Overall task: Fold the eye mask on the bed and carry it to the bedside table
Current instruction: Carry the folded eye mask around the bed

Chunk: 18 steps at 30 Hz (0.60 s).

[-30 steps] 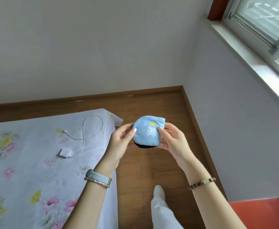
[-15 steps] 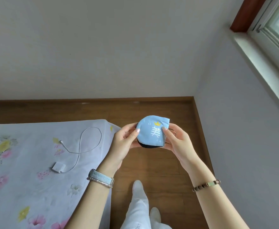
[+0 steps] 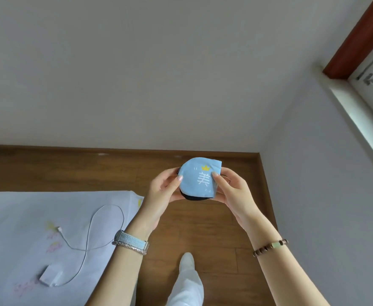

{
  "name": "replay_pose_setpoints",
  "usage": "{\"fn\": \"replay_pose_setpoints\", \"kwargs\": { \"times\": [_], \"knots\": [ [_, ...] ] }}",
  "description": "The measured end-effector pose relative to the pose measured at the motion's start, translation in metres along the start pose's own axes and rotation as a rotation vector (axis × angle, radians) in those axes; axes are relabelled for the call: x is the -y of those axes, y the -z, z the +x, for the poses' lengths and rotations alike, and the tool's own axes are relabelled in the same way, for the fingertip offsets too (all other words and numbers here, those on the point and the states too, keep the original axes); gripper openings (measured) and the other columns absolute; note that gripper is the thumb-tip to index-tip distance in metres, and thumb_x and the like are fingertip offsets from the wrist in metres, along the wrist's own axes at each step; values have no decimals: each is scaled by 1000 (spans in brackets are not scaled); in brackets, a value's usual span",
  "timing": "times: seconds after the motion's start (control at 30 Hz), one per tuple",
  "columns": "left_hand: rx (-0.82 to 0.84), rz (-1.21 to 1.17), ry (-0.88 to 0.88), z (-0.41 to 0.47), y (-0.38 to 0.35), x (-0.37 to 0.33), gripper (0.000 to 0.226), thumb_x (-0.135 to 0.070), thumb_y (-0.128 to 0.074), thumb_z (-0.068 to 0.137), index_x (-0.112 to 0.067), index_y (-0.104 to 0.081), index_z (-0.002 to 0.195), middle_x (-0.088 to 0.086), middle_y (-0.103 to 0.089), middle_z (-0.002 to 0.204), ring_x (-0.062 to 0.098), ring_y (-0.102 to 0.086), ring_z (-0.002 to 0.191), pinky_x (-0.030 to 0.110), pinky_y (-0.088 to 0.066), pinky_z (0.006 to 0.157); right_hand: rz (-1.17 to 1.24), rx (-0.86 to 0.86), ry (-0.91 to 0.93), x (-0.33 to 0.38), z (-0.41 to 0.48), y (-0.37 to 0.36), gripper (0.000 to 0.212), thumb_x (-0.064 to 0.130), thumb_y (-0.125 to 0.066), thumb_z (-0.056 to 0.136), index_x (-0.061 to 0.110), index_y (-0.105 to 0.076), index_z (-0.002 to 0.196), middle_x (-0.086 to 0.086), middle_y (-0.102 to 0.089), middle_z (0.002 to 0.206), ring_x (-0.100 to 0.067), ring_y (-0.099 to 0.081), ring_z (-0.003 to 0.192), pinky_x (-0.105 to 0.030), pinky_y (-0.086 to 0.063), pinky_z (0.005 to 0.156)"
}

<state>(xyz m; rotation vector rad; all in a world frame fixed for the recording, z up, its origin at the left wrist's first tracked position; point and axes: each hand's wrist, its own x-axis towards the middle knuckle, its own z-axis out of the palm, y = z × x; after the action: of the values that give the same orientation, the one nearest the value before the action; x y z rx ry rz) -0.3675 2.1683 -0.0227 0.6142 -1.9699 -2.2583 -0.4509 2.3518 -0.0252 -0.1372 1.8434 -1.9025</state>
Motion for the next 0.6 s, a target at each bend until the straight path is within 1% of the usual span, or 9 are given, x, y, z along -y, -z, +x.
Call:
{"fn": "replay_pose_setpoints", "kwargs": {
  "times": [0.07,0.1,0.27,0.43,0.5,0.6],
  "knots": [
    [-9,-3,8,31,10,-8,33,-26,-61,95,-19,-62,127,2,-68,122,19,-66,115,33,-61,78,0,-2,-2,9,31,-9,18,27,-62,94,23,-66,111,9,-77,103,-14,-74,101,-29,-62,70],
    [-16,-13,11,46,15,-13,32,-25,-61,94,-19,-63,126,1,-69,121,18,-66,114,35,-61,79,6,-4,-4,14,45,-13,18,28,-62,95,23,-67,112,8,-77,103,-15,-74,100,-30,-62,70],
    [-46,-44,8,107,33,-29,29,-23,-62,94,-22,-64,123,-1,-71,117,11,-68,108,32,-60,76,17,-4,-11,32,109,-28,18,27,-63,95,23,-68,111,4,-78,103,-17,-74,99,-31,-62,70],
    [-85,-75,-4,151,46,-37,31,-32,-67,87,-28,-66,118,-5,-72,115,11,-68,109,35,-61,77,6,24,-28,48,166,-39,17,26,-63,94,22,-68,110,2,-78,102,-18,-75,97,-32,-63,69],
    [-113,-93,-4,167,51,-39,36,-38,-69,80,-30,-67,115,-8,-73,112,10,-68,109,35,-61,76,-4,50,-34,52,187,-44,15,25,-63,94,22,-68,108,4,-79,99,-17,-75,96,-29,-62,66],
    [-158,-116,-7,191,57,-43,36,-38,-69,80,-29,-67,115,-11,-74,109,9,-68,109,33,-61,75,-37,106,-46,57,222,-51,13,23,-62,95,22,-67,106,3,-78,99,-16,-75,96,-29,-62,66]
  ]
}}
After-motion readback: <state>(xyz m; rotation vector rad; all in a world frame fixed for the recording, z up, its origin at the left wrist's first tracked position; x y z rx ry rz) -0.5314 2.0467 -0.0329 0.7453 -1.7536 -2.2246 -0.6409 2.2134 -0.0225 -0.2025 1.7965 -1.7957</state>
